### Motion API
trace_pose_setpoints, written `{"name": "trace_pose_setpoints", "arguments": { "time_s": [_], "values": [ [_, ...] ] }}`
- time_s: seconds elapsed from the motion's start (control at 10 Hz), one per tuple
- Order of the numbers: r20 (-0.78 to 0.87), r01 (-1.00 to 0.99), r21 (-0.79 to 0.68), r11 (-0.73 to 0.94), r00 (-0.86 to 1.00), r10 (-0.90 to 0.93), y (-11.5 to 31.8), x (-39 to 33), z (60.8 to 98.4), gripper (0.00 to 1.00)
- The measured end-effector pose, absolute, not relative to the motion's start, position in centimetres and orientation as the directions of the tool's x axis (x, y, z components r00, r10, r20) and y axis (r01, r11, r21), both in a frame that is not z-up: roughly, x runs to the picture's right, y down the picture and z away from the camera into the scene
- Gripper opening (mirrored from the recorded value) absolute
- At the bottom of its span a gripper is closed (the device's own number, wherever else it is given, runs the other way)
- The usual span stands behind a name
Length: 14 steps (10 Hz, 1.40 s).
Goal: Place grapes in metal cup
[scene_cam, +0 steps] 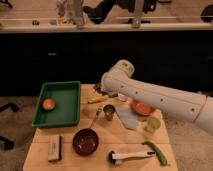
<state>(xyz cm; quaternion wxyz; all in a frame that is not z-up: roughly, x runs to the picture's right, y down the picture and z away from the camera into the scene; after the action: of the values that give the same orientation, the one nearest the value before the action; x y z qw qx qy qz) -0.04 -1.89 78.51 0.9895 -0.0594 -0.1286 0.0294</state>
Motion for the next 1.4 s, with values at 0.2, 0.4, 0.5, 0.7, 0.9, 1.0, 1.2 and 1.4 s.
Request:
{"name": "trace_pose_setpoints", "arguments": {
  "time_s": [0.2, 0.4, 0.5, 0.7, 0.9, 1.0, 1.2, 1.4],
  "values": [
    [0.251, -0.043, -0.125, 0.991, 0.965, 0.073, -1.9, 0.06, 78.48, 0.0],
    [0.253, -0.04, -0.125, 0.991, 0.965, 0.071, -1.9, -0.18, 78.48, 0.0],
    [0.253, -0.04, -0.125, 0.991, 0.965, 0.071, -1.9, -0.14, 78.48, 0.0],
    [0.253, -0.04, -0.124, 0.991, 0.965, 0.07, -1.89, -0.13, 78.48, 0.0],
    [0.253, -0.04, -0.125, 0.991, 0.965, 0.071, -1.87, -0.14, 78.51, 0.0],
    [0.253, -0.04, -0.126, 0.991, 0.965, 0.071, -1.81, -0.14, 78.56, 0.0],
    [0.245, -0.031, -0.117, 0.993, 0.968, 0.06, -1.74, 0.02, 78.44, 0.0],
    [0.232, -0.001, -0.101, 0.995, 0.973, 0.024, -1.5, 0.29, 77.73, 0.0]
  ]
}}
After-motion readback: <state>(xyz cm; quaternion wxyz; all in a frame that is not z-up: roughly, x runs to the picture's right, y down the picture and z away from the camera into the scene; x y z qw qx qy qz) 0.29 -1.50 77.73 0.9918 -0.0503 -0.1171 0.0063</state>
